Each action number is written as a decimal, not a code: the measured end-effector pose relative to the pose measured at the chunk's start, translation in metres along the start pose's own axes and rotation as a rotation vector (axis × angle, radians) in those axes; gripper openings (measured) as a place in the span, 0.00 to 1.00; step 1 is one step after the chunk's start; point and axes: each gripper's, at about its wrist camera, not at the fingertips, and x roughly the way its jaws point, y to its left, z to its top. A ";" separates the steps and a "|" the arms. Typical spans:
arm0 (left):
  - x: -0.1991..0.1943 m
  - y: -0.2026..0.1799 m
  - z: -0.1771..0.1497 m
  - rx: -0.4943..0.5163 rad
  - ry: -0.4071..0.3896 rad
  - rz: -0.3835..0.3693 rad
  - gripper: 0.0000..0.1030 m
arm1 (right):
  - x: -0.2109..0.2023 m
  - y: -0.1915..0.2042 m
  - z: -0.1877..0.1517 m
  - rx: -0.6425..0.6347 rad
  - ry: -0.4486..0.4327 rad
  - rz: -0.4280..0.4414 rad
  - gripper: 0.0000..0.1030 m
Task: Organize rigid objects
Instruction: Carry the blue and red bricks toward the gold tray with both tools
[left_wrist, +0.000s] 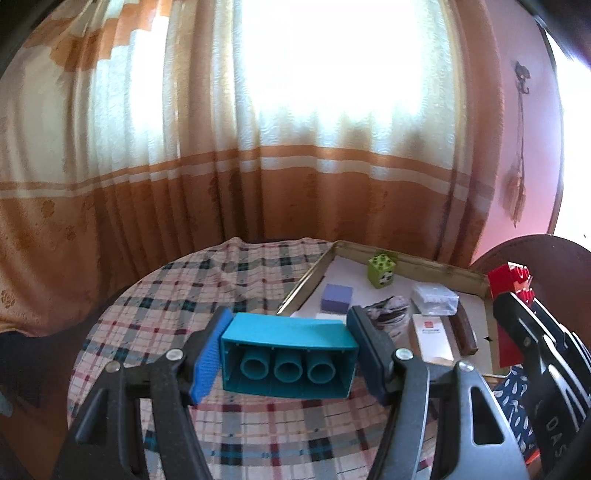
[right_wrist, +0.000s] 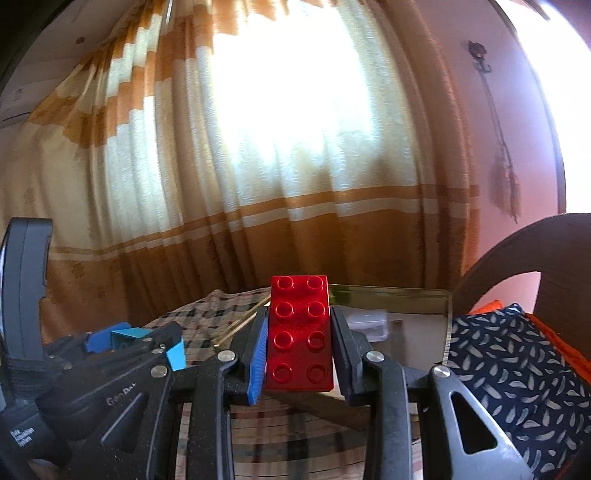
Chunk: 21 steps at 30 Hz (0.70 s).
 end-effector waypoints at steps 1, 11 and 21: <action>0.001 -0.004 0.001 0.005 -0.003 -0.005 0.62 | 0.001 -0.004 0.001 0.005 0.000 -0.008 0.33; 0.025 -0.028 0.005 0.010 0.033 -0.073 0.62 | 0.011 -0.049 0.006 0.047 -0.001 -0.096 0.33; 0.039 -0.051 0.019 0.035 0.024 -0.111 0.62 | 0.016 -0.090 0.024 0.066 -0.040 -0.191 0.33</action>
